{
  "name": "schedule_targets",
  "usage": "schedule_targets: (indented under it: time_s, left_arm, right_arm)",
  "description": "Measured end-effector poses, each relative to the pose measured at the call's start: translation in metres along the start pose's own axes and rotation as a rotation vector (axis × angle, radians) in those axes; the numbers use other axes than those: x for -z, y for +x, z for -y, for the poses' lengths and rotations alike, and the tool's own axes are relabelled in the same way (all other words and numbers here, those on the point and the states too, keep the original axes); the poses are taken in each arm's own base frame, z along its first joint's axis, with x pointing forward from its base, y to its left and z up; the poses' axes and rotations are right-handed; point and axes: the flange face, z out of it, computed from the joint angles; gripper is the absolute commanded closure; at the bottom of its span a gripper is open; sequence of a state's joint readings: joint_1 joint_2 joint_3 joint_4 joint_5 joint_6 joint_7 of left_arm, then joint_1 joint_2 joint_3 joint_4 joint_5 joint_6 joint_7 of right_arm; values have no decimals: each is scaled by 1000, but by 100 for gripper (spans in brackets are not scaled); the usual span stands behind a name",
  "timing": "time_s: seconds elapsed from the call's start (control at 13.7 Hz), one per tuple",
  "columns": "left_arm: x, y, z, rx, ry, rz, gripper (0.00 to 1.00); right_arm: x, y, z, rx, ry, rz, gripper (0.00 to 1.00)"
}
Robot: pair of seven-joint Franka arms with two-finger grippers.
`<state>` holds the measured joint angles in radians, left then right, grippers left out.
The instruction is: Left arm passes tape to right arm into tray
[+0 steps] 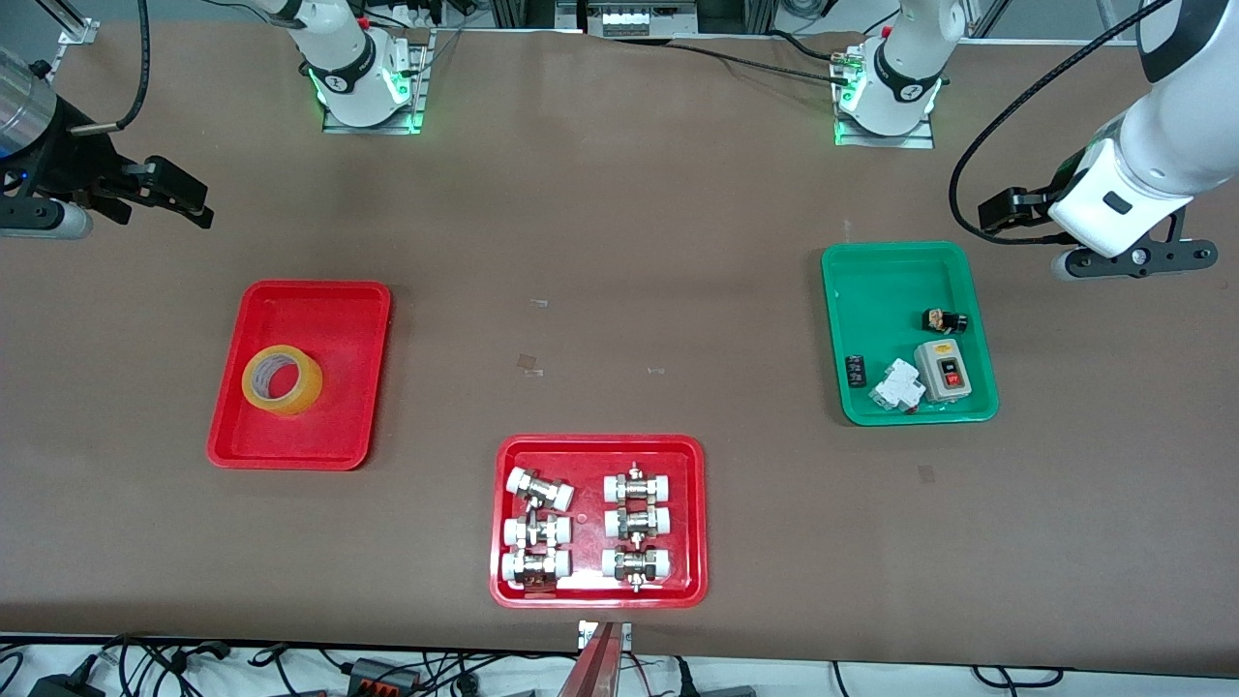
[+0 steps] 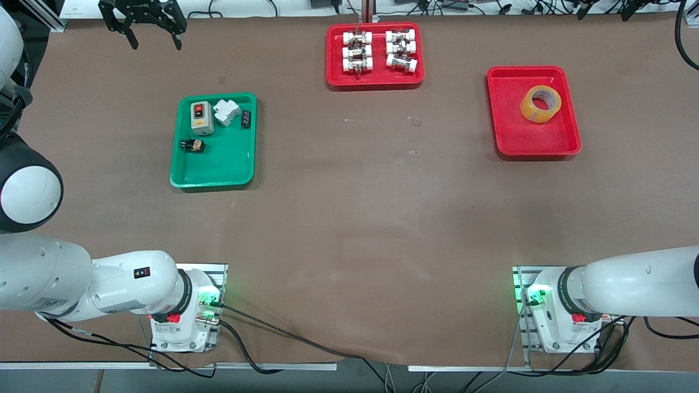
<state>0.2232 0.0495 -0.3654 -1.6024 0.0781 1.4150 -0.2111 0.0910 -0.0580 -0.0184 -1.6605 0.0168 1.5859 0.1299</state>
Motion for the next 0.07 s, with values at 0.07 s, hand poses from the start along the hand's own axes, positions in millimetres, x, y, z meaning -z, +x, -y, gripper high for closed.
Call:
schedule_targets:
  time_s: [0.07]
  left_arm:
    - [0, 0, 0, 0, 0, 0, 0]
  right_arm:
    - [1, -2, 0, 0, 1, -6, 0]
